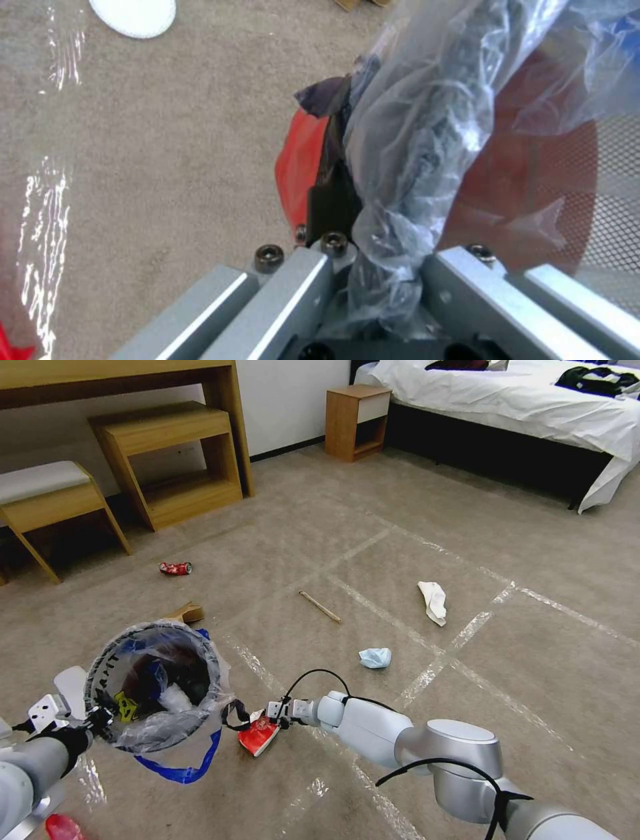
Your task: Pick up the trash bin and place the garbage on the floor into it.
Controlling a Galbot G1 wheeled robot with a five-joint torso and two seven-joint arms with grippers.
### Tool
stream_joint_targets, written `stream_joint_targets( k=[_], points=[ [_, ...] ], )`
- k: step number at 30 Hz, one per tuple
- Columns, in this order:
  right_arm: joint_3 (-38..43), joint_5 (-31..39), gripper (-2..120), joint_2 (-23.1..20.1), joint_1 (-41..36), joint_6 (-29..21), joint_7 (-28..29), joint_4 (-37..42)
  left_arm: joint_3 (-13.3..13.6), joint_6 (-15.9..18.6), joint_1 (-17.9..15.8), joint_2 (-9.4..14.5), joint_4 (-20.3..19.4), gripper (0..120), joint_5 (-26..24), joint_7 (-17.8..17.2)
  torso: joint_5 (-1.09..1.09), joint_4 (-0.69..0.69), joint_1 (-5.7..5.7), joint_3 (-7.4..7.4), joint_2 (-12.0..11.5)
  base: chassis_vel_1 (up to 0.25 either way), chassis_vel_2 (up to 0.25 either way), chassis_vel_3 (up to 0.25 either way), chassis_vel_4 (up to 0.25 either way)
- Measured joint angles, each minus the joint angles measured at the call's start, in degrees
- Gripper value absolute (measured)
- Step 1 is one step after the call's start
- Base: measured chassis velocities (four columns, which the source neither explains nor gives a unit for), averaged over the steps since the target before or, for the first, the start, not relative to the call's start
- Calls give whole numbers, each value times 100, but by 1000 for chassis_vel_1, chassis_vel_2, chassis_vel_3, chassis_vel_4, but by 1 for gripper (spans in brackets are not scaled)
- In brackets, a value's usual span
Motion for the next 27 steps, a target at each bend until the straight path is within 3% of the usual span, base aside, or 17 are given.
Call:
stream_joint_targets(
  k=[6, 13, 19, 25, 27],
  points=[
    [745, -151, 0, 1, 293, 197, -127, 65, -53, 0, 15, 107, 3, 0, -87, -23, 0, 0, 0, 0, 0, 0, 0, 0, 0],
    [2231, -1263, 0, -1, 791, 598, -190, -282, -62, 0, 34, 198, -15, 0, -143, -58, 0, -1, 0, 0, 0, 0, 0, 0, 0],
    [3046, -1451, 0, -1, 964, 659, -58, -298, -43, 0, 55, 236, -56, 0, -190, -96, 0, -1, 0, 0, 0, 0, 0, 0, 0],
    [4031, -1606, 0, -2, 991, 1040, 87, 191, 26, 0, 53, 228, -48, 0, -181, -95, 0, -1, 1, 0, 0, 0, 0, 0, 0],
    [4345, -1549, 0, -212, 893, 1094, 194, 806, 62, 0, 28, 222, -18, 0, -175, -84, 1, 5, 0, -1, 0, 0, 0, 0, 0]
  ],
)
